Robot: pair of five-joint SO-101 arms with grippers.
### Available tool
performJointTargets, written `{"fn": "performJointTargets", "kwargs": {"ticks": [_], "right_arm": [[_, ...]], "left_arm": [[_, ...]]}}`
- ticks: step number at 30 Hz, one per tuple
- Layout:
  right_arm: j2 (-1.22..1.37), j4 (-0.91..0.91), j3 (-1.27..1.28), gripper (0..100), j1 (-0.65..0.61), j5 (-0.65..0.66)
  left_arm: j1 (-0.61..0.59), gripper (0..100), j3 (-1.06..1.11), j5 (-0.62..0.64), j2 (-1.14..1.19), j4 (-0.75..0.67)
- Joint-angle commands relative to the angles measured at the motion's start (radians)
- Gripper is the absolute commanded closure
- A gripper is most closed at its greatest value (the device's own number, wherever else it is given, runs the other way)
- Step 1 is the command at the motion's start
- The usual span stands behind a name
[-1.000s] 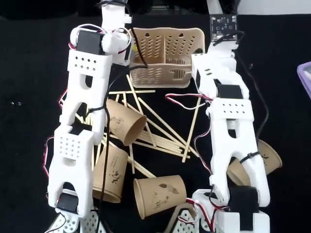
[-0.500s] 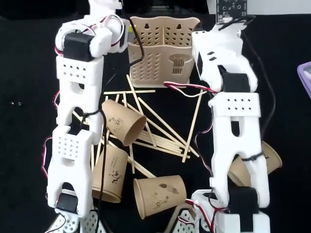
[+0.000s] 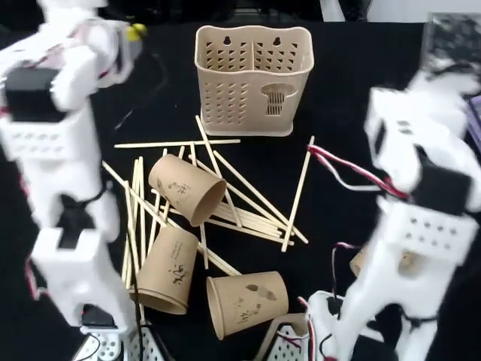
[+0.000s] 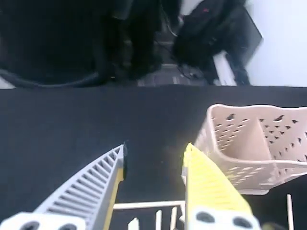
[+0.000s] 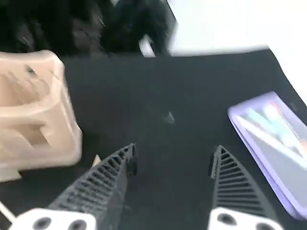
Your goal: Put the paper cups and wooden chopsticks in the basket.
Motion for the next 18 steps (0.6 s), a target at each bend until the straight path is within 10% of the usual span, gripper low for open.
{"fn": "performJointTargets", "kwargs": {"ticks": [1,11,18], "right_arm": [[-0.088,0.245,-0.048,75.5,0.155,0.124],[-0.108,0.264,0.377,75.5,0.364,0.559],[-0.102,0.091,0.576,75.5,0.436,0.726]], "left_arm": [[-0.093,80,0.479,0.0,-0.397,0.006],[-0.271,79,1.972,-0.21,-1.033,-0.52],[-0.269,79,2.471,-0.189,-1.326,-0.816]]}}
